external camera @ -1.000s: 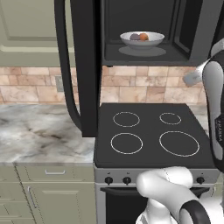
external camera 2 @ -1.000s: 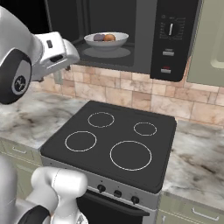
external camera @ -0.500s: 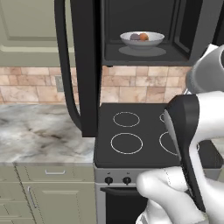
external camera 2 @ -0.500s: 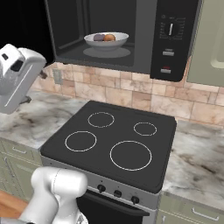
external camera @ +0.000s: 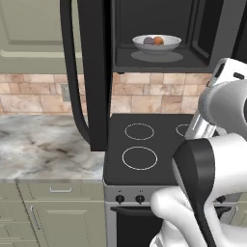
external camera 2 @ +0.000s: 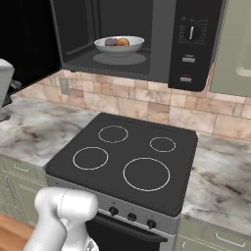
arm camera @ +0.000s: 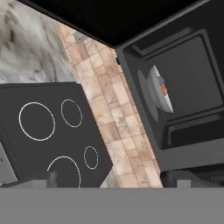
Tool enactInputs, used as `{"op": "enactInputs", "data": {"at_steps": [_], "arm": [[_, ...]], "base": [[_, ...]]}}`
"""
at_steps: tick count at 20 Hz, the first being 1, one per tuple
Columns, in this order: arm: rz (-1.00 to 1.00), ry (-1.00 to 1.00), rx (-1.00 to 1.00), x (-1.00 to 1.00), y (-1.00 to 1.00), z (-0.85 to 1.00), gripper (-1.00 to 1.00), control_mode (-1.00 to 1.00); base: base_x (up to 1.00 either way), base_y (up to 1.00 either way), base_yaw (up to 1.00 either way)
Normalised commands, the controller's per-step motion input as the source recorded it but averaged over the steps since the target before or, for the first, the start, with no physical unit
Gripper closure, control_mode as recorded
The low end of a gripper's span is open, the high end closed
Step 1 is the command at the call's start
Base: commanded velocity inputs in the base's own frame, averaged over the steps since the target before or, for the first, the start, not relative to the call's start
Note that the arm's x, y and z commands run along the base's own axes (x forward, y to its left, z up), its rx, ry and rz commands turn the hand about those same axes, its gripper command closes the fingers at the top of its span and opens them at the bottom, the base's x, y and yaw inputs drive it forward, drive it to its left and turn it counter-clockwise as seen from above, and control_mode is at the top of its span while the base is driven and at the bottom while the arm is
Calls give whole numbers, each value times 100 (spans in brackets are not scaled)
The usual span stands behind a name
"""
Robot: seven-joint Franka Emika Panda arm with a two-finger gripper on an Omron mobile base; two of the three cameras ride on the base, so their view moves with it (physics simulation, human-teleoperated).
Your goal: Place the bowl containing the onion and eggplant in the microwave. Close the microwave door and press the start button to microwave the meal.
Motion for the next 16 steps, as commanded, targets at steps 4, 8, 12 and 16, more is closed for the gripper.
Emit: {"op": "enactInputs", "data": {"at_steps": [4, 8, 12, 16], "arm": [[3, 0, 0, -26, 61, 17, -100, -100], [3, 0, -2, -22, 69, 20, -100, -100], [4, -5, -1, -36, 62, 9, -100, -100], [7, -21, 0, -36, 62, 0, -100, -100]], "base": [[0, 0, 0], [0, 0, 0], [0, 0, 0], [0, 0, 0]]}}
